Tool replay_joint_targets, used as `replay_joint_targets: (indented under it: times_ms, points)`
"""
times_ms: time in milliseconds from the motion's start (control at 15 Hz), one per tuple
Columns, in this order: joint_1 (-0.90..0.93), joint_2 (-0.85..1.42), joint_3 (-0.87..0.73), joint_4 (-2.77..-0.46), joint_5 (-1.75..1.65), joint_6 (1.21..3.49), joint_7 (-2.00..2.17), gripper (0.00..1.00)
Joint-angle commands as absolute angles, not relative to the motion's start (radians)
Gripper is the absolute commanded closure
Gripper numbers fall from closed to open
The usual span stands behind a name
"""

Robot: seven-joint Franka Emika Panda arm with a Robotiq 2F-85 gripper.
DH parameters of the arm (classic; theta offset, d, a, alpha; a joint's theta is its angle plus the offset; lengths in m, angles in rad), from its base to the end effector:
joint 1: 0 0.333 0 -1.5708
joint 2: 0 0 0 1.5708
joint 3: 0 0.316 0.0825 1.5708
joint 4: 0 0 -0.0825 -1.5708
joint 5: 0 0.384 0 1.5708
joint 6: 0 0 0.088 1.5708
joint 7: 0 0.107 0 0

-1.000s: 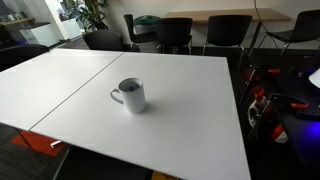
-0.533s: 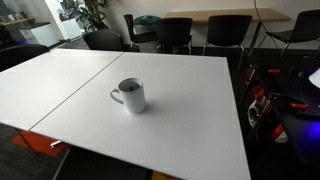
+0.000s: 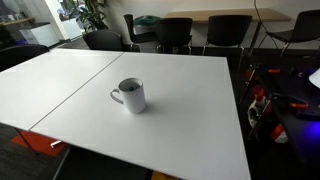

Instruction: Remove the marker from the cup and put it on the table , and then move the cup to the center

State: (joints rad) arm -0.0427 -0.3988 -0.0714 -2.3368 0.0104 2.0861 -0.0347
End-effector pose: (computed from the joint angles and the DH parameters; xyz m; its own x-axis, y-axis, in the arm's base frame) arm 0.4413 -0.0523 0.5021 0.9857 -0.0817 0.1476 -0.0778 -0.9964 -0.0323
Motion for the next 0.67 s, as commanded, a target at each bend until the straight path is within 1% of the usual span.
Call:
replay_joint_targets:
  times_ms: [0,200,400,600]
  points:
    - [-0.032,-0.311,-0.040,-2.261,-0.017,2.123,-0.040,0.00]
    - [-0.018,-0.260,-0.017,-2.221,-0.013,2.132,-0.033,0.00]
    - [-0.004,-0.216,0.012,-2.174,0.000,2.083,0.026,0.00]
    - [0.002,-0.156,0.053,-2.114,-0.006,2.028,0.174,0.00]
